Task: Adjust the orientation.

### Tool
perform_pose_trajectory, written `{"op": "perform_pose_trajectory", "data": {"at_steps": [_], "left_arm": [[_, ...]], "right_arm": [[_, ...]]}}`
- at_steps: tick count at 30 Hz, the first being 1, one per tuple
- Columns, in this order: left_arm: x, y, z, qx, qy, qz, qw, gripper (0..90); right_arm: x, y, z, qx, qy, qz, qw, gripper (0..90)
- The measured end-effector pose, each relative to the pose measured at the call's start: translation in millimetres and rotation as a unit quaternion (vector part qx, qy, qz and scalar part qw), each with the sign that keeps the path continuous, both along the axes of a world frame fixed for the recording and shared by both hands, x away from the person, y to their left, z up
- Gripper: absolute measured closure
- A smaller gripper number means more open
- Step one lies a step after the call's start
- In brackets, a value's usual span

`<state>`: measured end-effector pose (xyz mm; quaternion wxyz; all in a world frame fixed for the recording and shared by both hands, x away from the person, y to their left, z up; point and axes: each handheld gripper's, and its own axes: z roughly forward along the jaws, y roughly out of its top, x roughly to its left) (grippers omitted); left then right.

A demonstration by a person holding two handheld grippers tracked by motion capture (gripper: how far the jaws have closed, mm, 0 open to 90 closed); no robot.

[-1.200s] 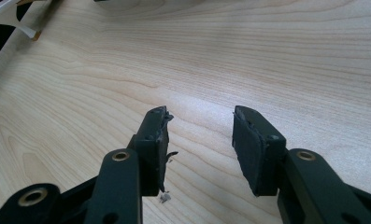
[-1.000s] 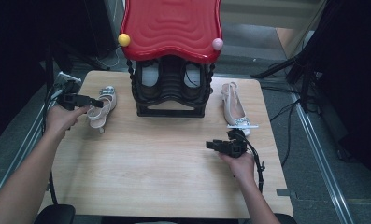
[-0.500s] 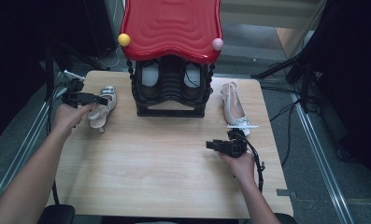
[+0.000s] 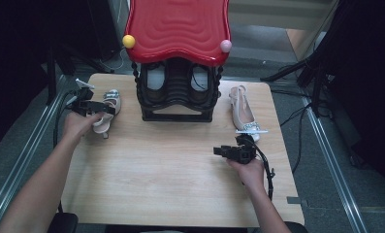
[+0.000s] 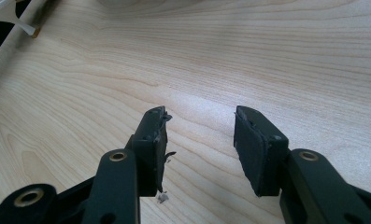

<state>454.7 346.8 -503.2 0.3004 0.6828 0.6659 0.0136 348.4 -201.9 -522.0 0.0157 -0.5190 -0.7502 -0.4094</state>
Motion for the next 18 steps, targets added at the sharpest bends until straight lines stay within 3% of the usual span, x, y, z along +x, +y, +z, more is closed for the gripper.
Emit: {"op": "perform_pose_trajectory", "data": {"at_steps": [4, 11, 14, 18], "left_arm": [[-0.2, 1.3, -2.9, -0.005, -0.001, 0.002, 1.0000, 10.9], [-0.8, -5.6, -4.2, 0.023, -0.005, 0.001, 0.9997, 9.8], [-0.1, -4.0, -8.1, 0.013, 0.000, 0.010, 0.9999, 9.3], [-0.8, -8.0, -8.9, 0.028, -0.003, 0.012, 0.9995, 9.3]], "right_arm": [[0.2, 0.8, -0.4, -0.001, 0.000, 0.002, 1.0000, 55.3], [0.4, 1.4, -0.6, -0.003, 0.001, 0.000, 1.0000, 54.5], [0.2, 1.4, -0.3, -0.003, 0.001, 0.000, 1.0000, 54.2], [0.5, 1.0, -0.6, -0.004, 0.001, -0.002, 1.0000, 53.8]]}}
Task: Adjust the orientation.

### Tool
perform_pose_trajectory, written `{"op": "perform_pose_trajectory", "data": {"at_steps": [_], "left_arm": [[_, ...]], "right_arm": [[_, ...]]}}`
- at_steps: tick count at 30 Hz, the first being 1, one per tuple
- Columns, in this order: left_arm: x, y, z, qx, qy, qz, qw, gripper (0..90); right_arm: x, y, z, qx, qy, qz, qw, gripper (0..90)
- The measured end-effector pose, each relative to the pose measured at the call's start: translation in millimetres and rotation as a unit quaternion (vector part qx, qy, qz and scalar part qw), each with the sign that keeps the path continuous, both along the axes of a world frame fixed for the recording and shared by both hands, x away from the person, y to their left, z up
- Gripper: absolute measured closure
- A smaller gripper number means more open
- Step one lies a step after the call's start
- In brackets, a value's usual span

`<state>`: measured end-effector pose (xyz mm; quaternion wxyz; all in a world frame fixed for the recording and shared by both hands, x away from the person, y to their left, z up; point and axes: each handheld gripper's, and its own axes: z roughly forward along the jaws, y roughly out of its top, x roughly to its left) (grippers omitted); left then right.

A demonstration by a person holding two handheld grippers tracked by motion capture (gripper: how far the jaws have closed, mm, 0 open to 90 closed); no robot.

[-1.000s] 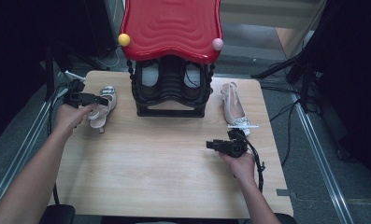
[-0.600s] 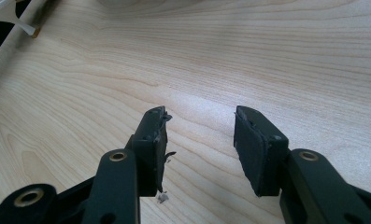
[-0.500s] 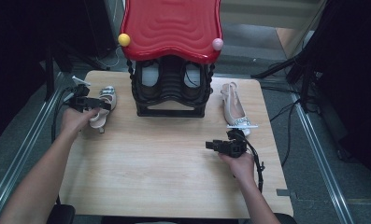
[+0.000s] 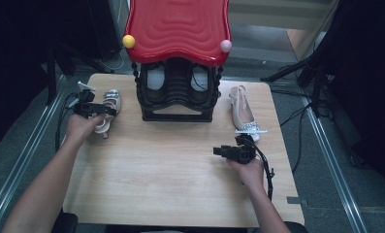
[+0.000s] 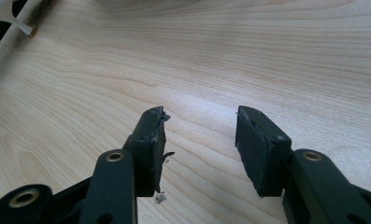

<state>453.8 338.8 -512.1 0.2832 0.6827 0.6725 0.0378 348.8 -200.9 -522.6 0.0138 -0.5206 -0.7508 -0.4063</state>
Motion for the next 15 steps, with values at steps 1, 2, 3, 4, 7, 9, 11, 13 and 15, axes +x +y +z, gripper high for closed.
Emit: {"op": "perform_pose_trajectory", "data": {"at_steps": [1, 2, 3, 4, 7, 9, 11, 13, 15], "left_arm": [[-0.1, -0.8, -0.1, 0.004, -0.001, -0.001, 1.0000, 9.2], [-0.2, -2.1, -0.5, 0.007, -0.002, 0.000, 1.0000, 8.9], [-0.3, -2.5, -0.8, 0.008, -0.004, -0.001, 1.0000, 8.3], [-0.4, -2.2, -0.9, 0.006, -0.003, 0.000, 1.0000, 8.1], [0.3, 0.4, -4.9, -0.009, 0.007, 0.006, 0.9999, 7.5], [0.9, 2.0, -8.2, -0.026, 0.015, 0.011, 0.9995, 7.0], [0.6, 1.2, -7.3, -0.020, 0.017, 0.012, 0.9996, 8.5], [-0.2, 0.9, -6.8, -0.014, 0.016, 0.018, 0.9996, 12.0], [-1.3, -1.2, -6.0, 0.000, 0.016, 0.023, 0.9996, 15.3]], "right_arm": [[0.0, 0.2, -0.1, -0.001, 0.000, 0.000, 1.0000, 53.7], [-0.1, 0.4, 0.0, -0.001, 0.001, 0.000, 1.0000, 53.6], [-0.1, 0.5, 0.0, -0.001, 0.000, 0.000, 1.0000, 53.6], [-0.2, 0.6, 0.0, -0.001, 0.000, 0.001, 1.0000, 53.5], [-0.3, 0.5, 0.2, -0.001, 0.000, 0.000, 1.0000, 53.2], [-0.1, 0.5, 0.0, -0.002, 0.000, -0.001, 1.0000, 53.1], [-0.2, 0.7, 0.1, -0.002, -0.001, 0.000, 1.0000, 53.1], [-0.4, 0.8, 0.3, -0.003, -0.002, 0.000, 1.0000, 53.0], [-0.3, 0.6, 0.2, -0.003, -0.001, -0.001, 1.0000, 53.0]]}}
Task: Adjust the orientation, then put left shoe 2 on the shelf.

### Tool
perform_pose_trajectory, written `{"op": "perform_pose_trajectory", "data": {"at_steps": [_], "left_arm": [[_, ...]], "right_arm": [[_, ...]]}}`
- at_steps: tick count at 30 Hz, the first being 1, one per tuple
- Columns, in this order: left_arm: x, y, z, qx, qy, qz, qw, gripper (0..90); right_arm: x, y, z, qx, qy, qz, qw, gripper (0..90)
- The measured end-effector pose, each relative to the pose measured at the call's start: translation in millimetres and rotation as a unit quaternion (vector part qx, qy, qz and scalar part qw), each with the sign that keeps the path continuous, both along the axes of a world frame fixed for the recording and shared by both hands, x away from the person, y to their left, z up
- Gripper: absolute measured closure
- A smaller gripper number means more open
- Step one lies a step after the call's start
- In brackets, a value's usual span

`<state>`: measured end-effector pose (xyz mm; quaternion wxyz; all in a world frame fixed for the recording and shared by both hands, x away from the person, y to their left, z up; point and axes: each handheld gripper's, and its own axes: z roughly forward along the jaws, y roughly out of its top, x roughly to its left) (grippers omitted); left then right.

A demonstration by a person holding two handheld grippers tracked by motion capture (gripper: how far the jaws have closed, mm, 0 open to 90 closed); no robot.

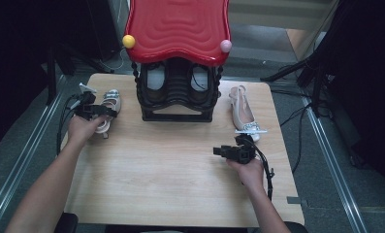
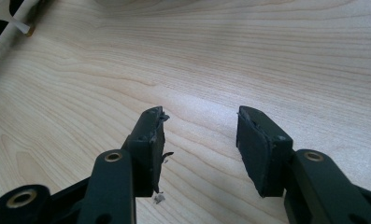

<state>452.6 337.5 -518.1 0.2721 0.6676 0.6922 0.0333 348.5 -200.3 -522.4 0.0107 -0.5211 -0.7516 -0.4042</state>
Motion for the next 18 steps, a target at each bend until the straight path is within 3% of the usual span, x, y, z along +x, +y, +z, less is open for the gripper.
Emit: {"op": "perform_pose_trajectory", "data": {"at_steps": [6, 18], "left_arm": [[1.3, -2.4, 2.3, 0.018, 0.013, -0.002, 0.9997, 20.6], [0.0, 2.3, 4.0, -0.005, 0.006, 0.003, 1.0000, 23.9]], "right_arm": [[0.3, -0.8, 0.3, 0.000, -0.003, 0.000, 1.0000, 52.9], [1.0, -1.8, 0.8, 0.000, -0.002, -0.003, 1.0000, 52.8]]}}
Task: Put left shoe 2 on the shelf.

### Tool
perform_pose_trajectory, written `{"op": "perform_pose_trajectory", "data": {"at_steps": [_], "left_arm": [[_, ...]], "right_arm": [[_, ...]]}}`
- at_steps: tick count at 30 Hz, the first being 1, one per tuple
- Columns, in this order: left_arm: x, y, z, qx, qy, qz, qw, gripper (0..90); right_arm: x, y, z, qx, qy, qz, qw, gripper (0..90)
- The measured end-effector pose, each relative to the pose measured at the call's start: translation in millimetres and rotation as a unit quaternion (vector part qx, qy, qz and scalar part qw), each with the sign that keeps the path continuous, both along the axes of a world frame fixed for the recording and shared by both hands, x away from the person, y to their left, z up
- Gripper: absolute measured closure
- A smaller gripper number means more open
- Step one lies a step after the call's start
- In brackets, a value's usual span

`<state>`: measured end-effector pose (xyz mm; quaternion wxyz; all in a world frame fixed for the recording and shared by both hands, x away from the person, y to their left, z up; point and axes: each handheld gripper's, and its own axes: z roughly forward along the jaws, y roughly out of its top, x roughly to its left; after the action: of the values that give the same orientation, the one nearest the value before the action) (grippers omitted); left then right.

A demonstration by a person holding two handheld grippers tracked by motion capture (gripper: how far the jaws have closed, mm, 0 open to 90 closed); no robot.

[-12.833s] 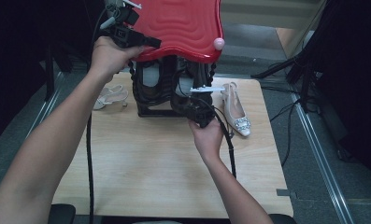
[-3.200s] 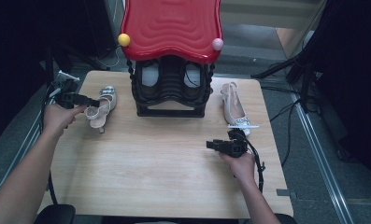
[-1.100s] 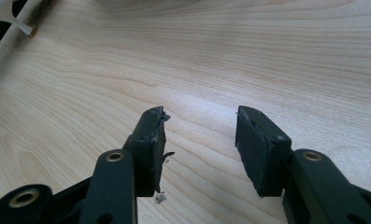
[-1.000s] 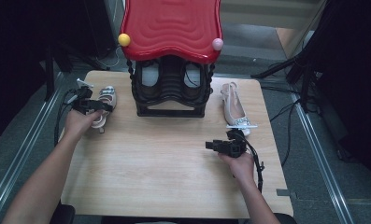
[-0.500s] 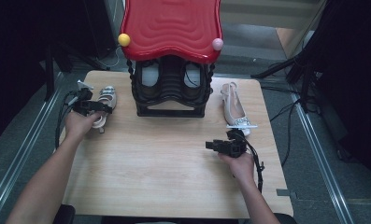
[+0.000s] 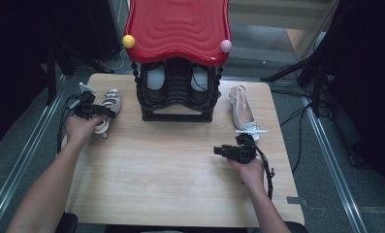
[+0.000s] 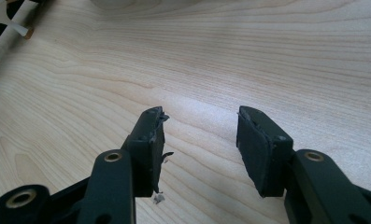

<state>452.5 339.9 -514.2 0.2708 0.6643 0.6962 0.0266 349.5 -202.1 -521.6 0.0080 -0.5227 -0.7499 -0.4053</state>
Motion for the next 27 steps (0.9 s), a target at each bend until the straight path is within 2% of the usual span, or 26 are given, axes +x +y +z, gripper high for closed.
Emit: {"op": "perform_pose_trajectory", "data": {"at_steps": [3, 5, 10, 14, 16, 19, 20, 23, 27], "left_arm": [[-1.8, 2.8, 5.9, -0.014, -0.013, 0.002, 0.9998, 29.6], [-2.8, 4.2, 10.1, -0.014, -0.023, 0.002, 0.9996, 34.5], [-2.0, 8.7, 9.4, -0.017, -0.006, 0.004, 0.9998, 35.5], [-2.8, 11.4, 15.4, -0.034, -0.013, 0.011, 0.9993, 35.5], [-2.4, 13.0, 22.0, -0.034, -0.016, 0.011, 0.9992, 35.5], [-1.6, 15.5, 33.0, -0.051, -0.023, 0.018, 0.9983, 35.5], [-1.4, 14.6, 37.4, -0.064, -0.023, 0.028, 0.9973, 35.5], [0.2, 14.1, 53.4, -0.048, -0.027, 0.018, 0.9983, 35.5], [1.6, 11.8, 75.6, -0.045, -0.042, 0.014, 0.9980, 35.5]], "right_arm": [[-0.1, -0.2, 0.1, 0.000, -0.001, -0.001, 1.0000, 52.8], [0.0, -0.1, 0.0, 0.000, 0.000, -0.001, 1.0000, 52.8], [-0.1, 0.3, -0.1, 0.000, -0.002, 0.001, 1.0000, 52.7], [0.2, -0.2, -0.3, 0.000, 0.001, 0.000, 1.0000, 52.6], [0.3, 0.3, -0.5, -0.001, 0.000, 0.001, 1.0000, 52.7], [0.1, 1.0, -0.4, 0.000, 0.002, 0.001, 1.0000, 52.6], [0.0, 0.9, -0.2, 0.000, 0.001, 0.001, 1.0000, 52.6], [0.3, 0.3, -0.1, 0.001, 0.001, 0.001, 1.0000, 52.6], [0.3, 0.3, -0.1, 0.001, 0.001, 0.001, 1.0000, 52.6]]}}
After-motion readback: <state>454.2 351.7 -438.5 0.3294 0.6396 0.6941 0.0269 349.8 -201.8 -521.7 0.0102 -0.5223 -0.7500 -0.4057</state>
